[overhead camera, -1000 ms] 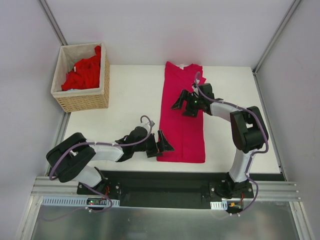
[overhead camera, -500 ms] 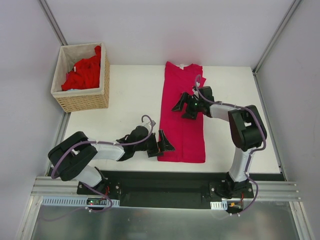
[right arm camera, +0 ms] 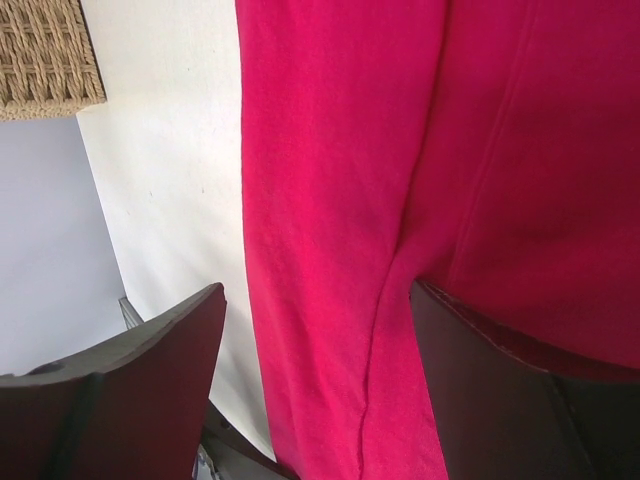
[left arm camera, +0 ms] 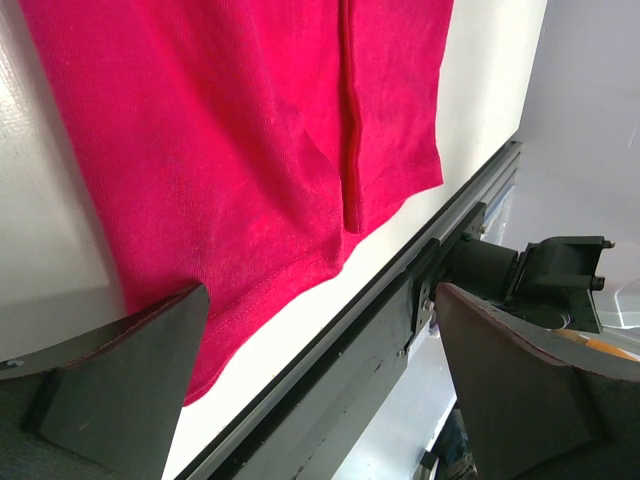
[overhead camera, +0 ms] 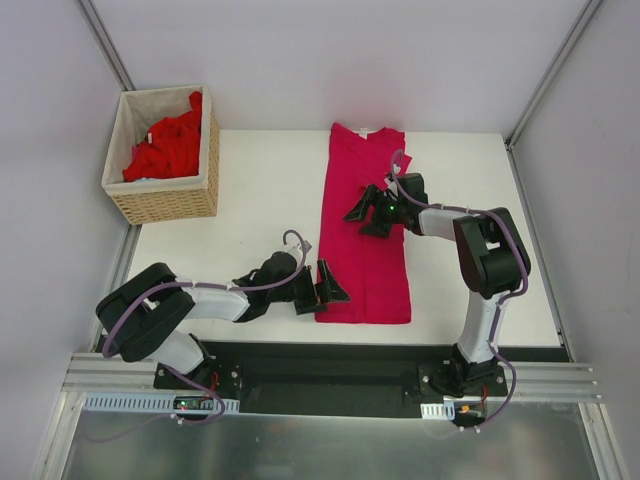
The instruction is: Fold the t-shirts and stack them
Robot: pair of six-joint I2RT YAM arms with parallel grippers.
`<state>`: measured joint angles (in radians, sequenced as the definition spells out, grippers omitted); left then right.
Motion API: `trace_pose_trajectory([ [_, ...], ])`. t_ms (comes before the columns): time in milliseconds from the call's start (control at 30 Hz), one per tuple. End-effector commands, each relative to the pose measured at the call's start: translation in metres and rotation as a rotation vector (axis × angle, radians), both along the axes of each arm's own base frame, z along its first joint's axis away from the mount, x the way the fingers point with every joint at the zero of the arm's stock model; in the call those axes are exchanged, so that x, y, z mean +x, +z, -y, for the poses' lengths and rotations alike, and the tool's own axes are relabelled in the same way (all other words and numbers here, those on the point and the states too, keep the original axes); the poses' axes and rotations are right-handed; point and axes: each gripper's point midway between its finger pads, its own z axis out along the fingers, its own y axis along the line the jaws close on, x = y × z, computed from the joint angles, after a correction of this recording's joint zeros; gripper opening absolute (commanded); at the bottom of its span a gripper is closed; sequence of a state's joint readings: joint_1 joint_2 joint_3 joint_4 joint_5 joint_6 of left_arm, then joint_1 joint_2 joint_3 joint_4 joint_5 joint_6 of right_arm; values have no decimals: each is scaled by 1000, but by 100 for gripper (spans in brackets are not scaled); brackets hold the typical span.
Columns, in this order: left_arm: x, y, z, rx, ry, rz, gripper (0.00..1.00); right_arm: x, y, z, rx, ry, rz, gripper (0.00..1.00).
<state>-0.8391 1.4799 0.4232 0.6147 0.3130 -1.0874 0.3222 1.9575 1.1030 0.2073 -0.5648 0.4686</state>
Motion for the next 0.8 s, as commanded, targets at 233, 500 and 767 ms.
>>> trace_pose_trajectory([
  [233, -9, -21, -9, 77, -10, -35, 99, 9, 24, -5, 37, 3, 56, 79],
  [500, -8, -20, -7, 73, -15, -32, 99, 10, 45, -12, 51, 17, 96, 79],
  [767, -10, -20, -8, 72, -15, -34, 99, 5, 89, -17, 32, 47, 192, 81],
])
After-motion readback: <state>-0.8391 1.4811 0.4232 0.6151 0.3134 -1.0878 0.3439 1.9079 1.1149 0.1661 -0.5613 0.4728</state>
